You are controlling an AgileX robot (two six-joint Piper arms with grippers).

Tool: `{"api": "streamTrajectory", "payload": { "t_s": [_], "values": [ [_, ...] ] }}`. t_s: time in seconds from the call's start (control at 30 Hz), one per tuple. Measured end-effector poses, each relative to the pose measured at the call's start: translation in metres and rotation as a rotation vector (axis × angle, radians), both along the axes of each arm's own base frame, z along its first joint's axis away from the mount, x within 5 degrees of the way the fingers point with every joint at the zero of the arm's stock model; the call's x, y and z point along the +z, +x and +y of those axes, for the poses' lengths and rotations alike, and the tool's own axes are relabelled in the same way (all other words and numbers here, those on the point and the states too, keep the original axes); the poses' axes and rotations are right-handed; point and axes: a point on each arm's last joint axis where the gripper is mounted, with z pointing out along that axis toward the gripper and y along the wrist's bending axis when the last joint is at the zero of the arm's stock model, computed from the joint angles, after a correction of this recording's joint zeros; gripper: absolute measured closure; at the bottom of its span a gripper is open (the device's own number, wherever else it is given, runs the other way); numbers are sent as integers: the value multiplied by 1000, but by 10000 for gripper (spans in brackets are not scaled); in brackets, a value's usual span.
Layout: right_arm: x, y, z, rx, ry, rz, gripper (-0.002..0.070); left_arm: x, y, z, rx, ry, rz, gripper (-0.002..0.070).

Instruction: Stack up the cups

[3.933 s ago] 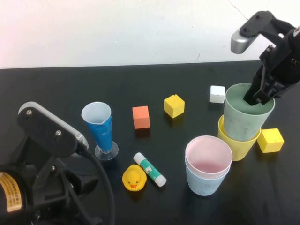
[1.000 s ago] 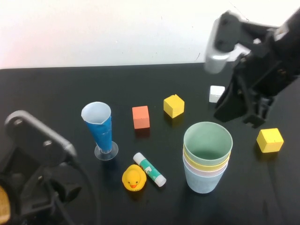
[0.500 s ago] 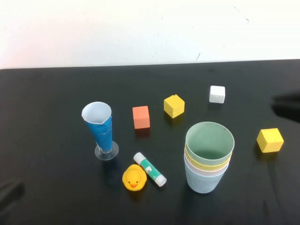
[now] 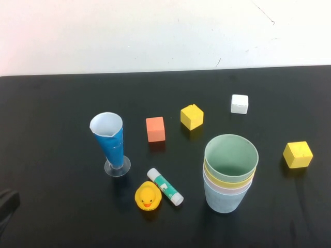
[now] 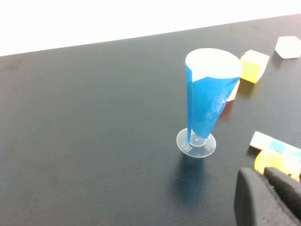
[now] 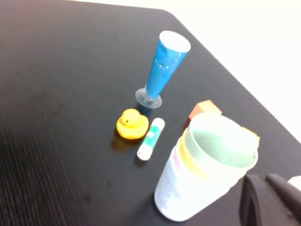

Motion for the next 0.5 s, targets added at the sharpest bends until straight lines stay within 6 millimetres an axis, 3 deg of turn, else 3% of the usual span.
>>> {"api": "streamTrajectory", "payload": {
  "t_s": [0.27,0.5],
  "values": [
    [-15,-1,1,16,-28,56,678,0,0,0,0,-1,0,675],
    [-16,-1,0,18,-43,55,678,0,0,0,0,-1,0,675]
  ]
}}
